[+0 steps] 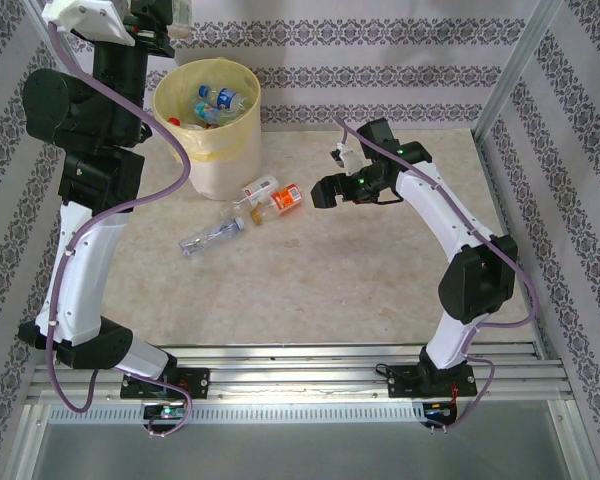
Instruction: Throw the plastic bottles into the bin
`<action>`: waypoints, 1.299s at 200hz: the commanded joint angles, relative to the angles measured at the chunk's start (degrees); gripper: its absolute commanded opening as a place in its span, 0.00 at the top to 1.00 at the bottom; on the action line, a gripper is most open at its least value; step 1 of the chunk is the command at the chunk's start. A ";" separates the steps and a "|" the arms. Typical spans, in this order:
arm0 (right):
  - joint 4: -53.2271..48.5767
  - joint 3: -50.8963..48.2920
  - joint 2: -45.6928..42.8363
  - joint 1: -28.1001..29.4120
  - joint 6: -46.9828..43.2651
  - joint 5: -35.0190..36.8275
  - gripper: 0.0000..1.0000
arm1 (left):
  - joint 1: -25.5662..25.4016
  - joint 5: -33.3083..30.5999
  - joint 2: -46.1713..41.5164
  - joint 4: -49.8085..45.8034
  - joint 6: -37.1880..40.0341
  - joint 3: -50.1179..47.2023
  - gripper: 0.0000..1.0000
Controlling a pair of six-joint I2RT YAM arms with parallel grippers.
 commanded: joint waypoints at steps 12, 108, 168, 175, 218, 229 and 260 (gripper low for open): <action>-0.19 2.55 1.83 -0.60 1.16 -0.31 0.02 | -0.61 -0.62 0.73 2.92 2.34 0.79 1.00; -1.45 3.26 2.56 -0.60 1.32 0.44 0.02 | 12.18 0.07 16.36 -14.09 -18.71 4.61 0.88; -1.34 0.90 1.16 -0.94 1.01 -0.64 0.02 | 16.01 9.98 30.83 -33.00 -29.35 18.89 0.00; -1.26 1.00 1.38 -0.95 0.93 -0.76 0.02 | 16.05 10.19 31.04 -33.85 -29.31 20.56 0.00; -0.83 2.67 3.49 -0.93 0.79 -2.49 0.02 | 16.01 9.60 28.37 -37.98 -30.07 23.92 0.00; -0.98 3.31 4.09 -1.02 0.54 -2.77 0.02 | 16.01 9.49 27.27 -38.83 -30.57 23.87 0.00; -1.18 4.88 5.27 -0.98 -0.30 -3.56 0.02 | 14.80 10.41 24.05 -42.12 -28.38 23.65 0.00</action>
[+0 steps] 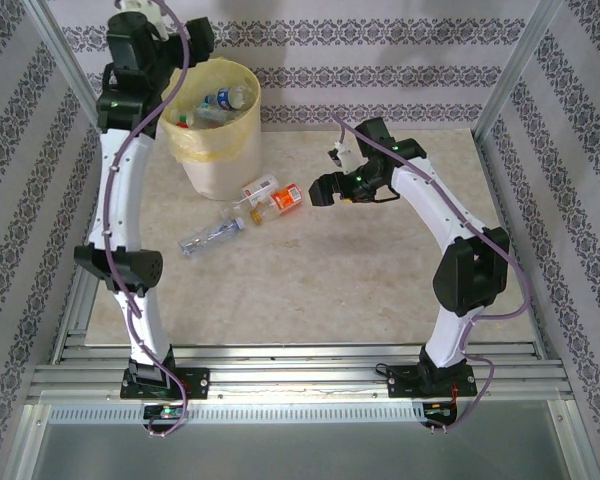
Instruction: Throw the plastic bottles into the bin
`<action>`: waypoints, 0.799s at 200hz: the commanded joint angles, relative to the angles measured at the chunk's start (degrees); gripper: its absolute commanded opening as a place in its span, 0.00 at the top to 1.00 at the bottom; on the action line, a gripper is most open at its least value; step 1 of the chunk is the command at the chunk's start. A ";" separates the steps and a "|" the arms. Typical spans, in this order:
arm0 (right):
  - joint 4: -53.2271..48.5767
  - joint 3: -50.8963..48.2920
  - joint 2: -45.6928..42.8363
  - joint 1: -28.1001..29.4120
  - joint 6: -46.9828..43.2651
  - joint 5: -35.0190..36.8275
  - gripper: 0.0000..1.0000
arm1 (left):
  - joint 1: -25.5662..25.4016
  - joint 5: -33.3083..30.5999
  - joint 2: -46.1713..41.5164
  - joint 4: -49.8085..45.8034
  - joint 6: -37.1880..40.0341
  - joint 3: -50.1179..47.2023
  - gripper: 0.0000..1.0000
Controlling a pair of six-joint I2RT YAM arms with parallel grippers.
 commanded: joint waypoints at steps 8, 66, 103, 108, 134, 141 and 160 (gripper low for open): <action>-0.55 2.53 1.69 -0.65 -0.76 -1.97 0.02 | -1.79 1.62 -4.08 -5.32 1.51 1.14 0.00; -0.37 1.94 1.48 -0.61 -1.13 -2.96 0.02 | -3.86 5.98 -13.86 -7.72 6.52 -9.95 0.00; 0.41 0.24 -0.08 -0.61 -1.31 -3.05 0.02 | -4.38 10.66 -21.46 -6.75 9.58 -21.98 0.00; 0.56 -0.02 -0.39 -0.59 -1.35 -3.11 0.02 | -4.56 11.29 -22.45 -6.74 10.06 -23.70 0.00; 1.37 -1.27 -1.89 -0.62 -0.98 -3.99 0.02 | -5.07 12.76 -27.28 -7.94 12.59 -31.95 0.00; 1.65 -1.46 -2.34 -0.68 -0.75 -4.01 0.02 | -5.09 12.77 -28.72 -8.13 13.01 -34.57 0.00; 1.99 -1.88 -3.26 -0.61 -0.34 -4.23 0.02 | -5.03 13.57 -31.68 -9.99 13.90 -39.97 0.00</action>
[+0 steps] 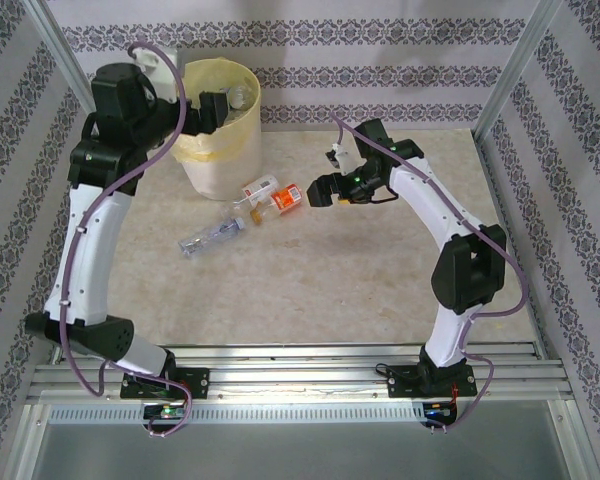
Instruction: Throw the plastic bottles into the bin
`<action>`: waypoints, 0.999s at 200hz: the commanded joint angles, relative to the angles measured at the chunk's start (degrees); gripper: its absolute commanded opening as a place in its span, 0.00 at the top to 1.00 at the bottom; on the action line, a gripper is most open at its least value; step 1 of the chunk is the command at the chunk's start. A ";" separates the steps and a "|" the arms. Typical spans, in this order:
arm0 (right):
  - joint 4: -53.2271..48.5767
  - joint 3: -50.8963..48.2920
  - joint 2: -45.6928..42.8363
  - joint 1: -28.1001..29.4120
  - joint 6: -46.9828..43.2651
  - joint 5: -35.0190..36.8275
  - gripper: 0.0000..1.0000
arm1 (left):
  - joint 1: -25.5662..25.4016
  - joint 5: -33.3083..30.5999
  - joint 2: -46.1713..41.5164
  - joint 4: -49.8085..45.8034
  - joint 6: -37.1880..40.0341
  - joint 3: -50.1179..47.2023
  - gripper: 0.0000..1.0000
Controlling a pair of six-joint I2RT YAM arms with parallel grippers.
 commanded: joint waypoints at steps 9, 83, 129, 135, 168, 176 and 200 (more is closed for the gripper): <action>1.37 -1.09 -3.67 -0.59 0.25 -1.76 0.02 | -0.49 2.88 -4.66 -4.29 3.61 -6.67 0.00; 2.84 -4.55 -6.60 -0.28 1.56 -2.26 0.02 | -0.77 -0.25 -2.40 -18.58 6.42 -16.30 0.00; 3.77 -7.24 -8.79 0.28 2.41 -1.87 0.02 | -1.00 -4.20 -1.01 -18.65 9.87 -24.23 0.00; 3.81 -7.44 -9.07 0.30 2.42 -1.84 0.02 | -0.97 -4.16 -0.65 -18.76 10.90 -24.89 0.00; 4.12 -8.41 -9.84 0.81 2.83 -1.68 0.02 | -1.00 -5.07 1.61 -20.00 17.00 -27.06 0.00; 4.26 -8.69 -10.04 1.01 2.94 -1.63 0.02 | -0.95 -5.15 2.29 -20.63 18.60 -27.18 0.00; 4.23 -9.03 -10.28 1.75 3.14 -1.17 0.02 | -0.92 -4.13 5.07 -22.66 22.43 -27.12 0.00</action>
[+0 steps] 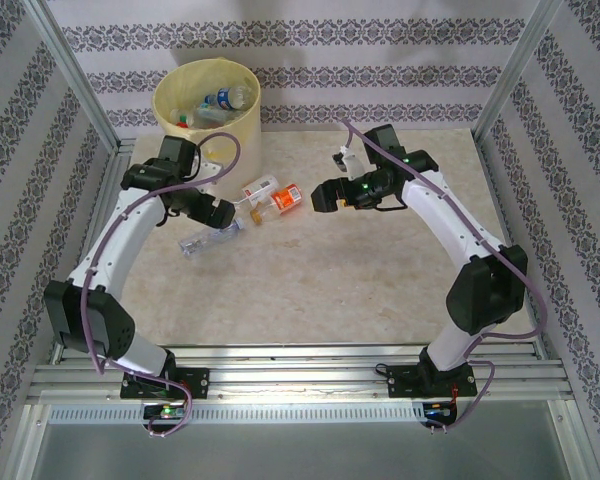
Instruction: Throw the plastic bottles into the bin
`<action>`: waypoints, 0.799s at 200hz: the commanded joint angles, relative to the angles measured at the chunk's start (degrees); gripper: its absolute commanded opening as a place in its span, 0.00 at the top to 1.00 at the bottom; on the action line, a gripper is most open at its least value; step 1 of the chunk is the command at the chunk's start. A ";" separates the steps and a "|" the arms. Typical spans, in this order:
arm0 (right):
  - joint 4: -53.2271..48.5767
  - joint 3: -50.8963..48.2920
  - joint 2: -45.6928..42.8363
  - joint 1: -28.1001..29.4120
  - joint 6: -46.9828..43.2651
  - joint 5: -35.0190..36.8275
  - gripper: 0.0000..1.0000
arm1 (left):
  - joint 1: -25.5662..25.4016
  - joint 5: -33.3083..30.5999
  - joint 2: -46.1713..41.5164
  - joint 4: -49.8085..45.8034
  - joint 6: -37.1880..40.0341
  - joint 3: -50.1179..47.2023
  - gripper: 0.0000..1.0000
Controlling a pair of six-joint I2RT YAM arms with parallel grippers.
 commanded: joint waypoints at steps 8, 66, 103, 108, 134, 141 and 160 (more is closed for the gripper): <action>0.50 -1.24 -1.69 1.38 0.79 0.05 0.02 | -0.57 0.36 3.36 -4.75 7.85 -0.16 0.00; 0.52 -2.40 -3.15 2.28 1.11 0.84 0.02 | -0.60 -2.01 11.37 -5.57 10.03 1.12 0.00; 0.45 -2.83 -3.37 2.46 1.38 0.93 0.02 | -0.61 -5.62 15.23 -3.76 10.69 1.40 0.00; 0.43 -2.83 -3.45 2.47 1.40 0.89 0.02 | -0.59 -6.13 15.63 -3.41 10.67 1.52 0.00; 0.41 -2.78 -3.15 2.64 1.57 0.92 0.02 | -0.57 -7.89 17.42 -1.23 10.44 2.44 0.00; 0.44 -2.74 -3.10 2.64 1.72 0.84 0.02 | -0.61 -7.75 17.91 -0.99 10.70 2.75 0.00; 0.46 -2.50 -2.63 2.82 1.75 0.83 0.02 | -0.59 -8.07 19.63 -0.89 11.96 3.80 0.00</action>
